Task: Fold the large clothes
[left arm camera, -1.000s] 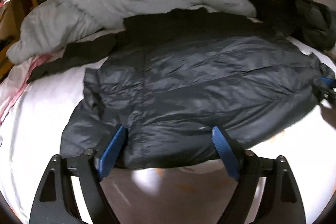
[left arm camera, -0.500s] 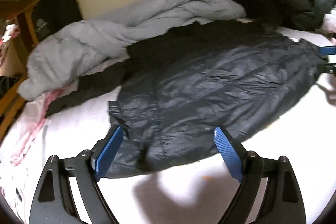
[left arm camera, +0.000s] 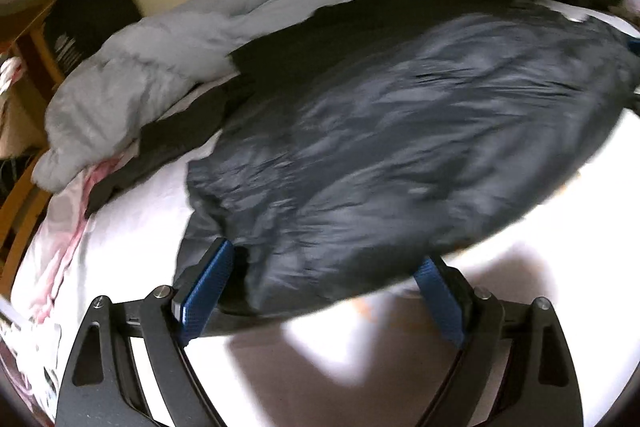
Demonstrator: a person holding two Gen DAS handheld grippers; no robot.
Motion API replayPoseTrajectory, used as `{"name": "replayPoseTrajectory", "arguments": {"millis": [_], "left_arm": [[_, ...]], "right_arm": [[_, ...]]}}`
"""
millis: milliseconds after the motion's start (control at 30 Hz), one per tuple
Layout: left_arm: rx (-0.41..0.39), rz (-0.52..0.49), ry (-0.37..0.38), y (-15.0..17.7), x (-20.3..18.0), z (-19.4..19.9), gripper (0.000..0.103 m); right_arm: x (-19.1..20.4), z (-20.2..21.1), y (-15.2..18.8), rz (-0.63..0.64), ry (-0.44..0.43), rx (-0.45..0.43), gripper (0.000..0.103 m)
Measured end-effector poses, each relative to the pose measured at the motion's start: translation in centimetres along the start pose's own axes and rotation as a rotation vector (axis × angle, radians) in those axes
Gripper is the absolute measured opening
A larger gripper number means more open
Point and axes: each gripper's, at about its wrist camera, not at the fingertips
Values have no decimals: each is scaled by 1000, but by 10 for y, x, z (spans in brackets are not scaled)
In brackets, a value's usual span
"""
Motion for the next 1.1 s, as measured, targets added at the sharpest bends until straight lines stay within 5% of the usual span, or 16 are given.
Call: {"name": "replayPoseTrajectory", "arguments": {"millis": [67,100,133,167,267,467,700,900,1100], "left_arm": [[26,50,-10,4,13,-6,69],[23,70,13,6,18,-7,65],[19,74,23,6,18,-7,47],[27,61,2,7,17,-6,30],[50,23,-43,9,9,1,8],[69,117,84,30,20,46,7],[48,141,169,69,17,105,7],[39,147,179,75,19,129,7],[-41,211,194,56,45,136,17]], "right_arm": [[-11,-8,-3,-45,23,6,89],[-15,-9,-4,-60,25,8,74],[-20,-11,-4,-75,14,18,66],[-23,-12,-4,-87,0,27,46],[-25,-7,1,-91,26,34,13],[-43,37,12,-209,-57,44,11],[-47,95,52,-204,-109,46,11],[-46,124,68,-203,-140,61,11],[-62,130,40,-248,-157,4,12]]}}
Point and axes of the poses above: each gripper's, at about its wrist camera, not at the fingertips, and z roughly against the way its jaws point, x to its left, y to its underside, and after that the axes turned 12 degrees about -z, right-handed
